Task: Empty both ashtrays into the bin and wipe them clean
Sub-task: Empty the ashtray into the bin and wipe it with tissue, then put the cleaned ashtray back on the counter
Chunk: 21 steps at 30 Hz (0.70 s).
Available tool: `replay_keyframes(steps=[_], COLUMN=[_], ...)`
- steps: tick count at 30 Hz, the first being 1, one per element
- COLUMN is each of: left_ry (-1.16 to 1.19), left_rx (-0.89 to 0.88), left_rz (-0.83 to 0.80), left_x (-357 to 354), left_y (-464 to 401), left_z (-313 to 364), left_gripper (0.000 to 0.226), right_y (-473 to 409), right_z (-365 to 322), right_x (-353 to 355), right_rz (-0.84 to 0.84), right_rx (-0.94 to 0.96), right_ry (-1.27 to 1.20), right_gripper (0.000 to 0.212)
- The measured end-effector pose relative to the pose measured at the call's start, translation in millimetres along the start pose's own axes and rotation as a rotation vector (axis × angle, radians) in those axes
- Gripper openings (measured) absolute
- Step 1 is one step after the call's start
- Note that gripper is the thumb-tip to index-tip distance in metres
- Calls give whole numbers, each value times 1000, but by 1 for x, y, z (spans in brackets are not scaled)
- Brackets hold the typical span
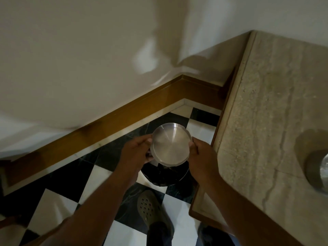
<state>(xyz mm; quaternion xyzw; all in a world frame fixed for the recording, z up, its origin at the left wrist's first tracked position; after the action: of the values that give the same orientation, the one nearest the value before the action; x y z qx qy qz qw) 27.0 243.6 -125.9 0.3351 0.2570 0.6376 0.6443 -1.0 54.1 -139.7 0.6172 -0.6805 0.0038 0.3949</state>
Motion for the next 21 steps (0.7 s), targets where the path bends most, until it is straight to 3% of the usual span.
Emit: replay_keyframes(steps=[8,11,21], left_ry=[-42,-91,-214], left_rx=[-108,-146,-173], left_rz=[-13,-50,-187], left_x=[-35,-61,-191], left_y=[25,34,44], left_z=[25,41,50], left_gripper=[25,27,25], right_y=[1,4,16], right_z=[-3,4,74], right_x=[49,79,183], right_rz=[108,150,340], right_rx=[29,20,-166], right_ry=[118,79,51], right_gripper=[25,31,39])
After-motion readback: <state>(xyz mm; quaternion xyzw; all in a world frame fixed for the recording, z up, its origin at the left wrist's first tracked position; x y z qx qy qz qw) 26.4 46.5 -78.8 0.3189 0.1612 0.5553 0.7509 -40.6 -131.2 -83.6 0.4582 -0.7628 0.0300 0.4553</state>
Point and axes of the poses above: each hand's wrist, its own y-axis away from the middle knuckle, its own x-axis out of the back of the hand, z = x × y, the point moved 4 cm from there along -y, towards the middle knuckle, and after that the axes turned 4 degrees about -z, right-handed, at the moved point
